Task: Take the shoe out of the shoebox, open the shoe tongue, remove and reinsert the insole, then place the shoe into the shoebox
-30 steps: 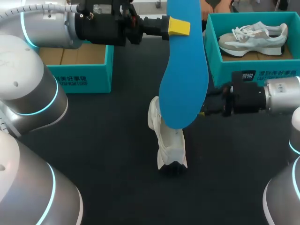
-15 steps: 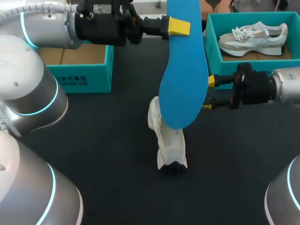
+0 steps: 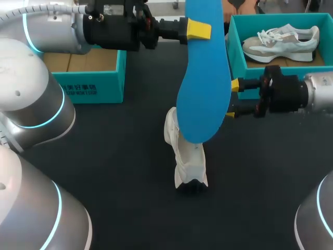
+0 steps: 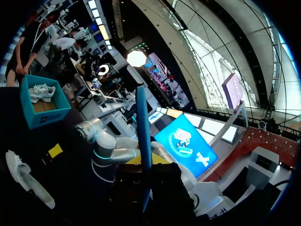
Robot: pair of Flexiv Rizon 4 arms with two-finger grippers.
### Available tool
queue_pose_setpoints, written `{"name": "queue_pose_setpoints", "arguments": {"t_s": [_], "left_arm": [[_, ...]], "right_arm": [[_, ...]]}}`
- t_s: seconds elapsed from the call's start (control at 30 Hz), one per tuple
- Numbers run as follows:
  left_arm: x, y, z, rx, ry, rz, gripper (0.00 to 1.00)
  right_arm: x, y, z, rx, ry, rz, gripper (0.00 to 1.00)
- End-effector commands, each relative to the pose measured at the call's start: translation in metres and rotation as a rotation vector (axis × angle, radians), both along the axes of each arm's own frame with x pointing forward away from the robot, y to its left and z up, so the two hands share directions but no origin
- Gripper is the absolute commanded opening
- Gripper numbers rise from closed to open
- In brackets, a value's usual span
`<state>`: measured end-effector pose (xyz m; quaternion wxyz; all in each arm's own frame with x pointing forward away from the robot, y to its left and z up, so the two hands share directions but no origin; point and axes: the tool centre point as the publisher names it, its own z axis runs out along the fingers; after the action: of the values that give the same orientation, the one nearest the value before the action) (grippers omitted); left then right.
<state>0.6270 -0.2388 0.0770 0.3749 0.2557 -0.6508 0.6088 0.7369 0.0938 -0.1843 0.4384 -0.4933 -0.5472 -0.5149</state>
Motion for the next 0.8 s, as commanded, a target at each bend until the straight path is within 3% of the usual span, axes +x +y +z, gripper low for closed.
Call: {"name": "queue_pose_setpoints", "arguments": {"t_s": [0.03, 0.2, 0.4, 0.5, 0.8], "left_arm": [[0.003, 0.011, -0.013, 0.001, -0.137, -0.029, 0.0], [0.015, 0.023, -0.038, -0.018, -0.667, -0.013, 0.0], [0.024, 0.024, -0.056, -0.252, -1.132, 0.129, 0.0], [0.026, 0.024, -0.061, -0.352, -1.214, 0.189, 0.0], [0.028, 0.023, -0.067, -0.346, -1.19, 0.233, 0.0]], "right_arm": [[0.0, 0.001, 0.0, -0.002, 0.001, -0.001, 1.0], [0.0, 0.001, 0.0, -0.002, 0.001, -0.001, 1.0], [0.0, 0.001, 0.0, -0.002, 0.001, -0.001, 1.0], [0.0, 0.001, 0.0, -0.002, 0.001, -0.001, 1.0], [0.0, 0.001, 0.0, -0.002, 0.001, -0.001, 1.0]]}}
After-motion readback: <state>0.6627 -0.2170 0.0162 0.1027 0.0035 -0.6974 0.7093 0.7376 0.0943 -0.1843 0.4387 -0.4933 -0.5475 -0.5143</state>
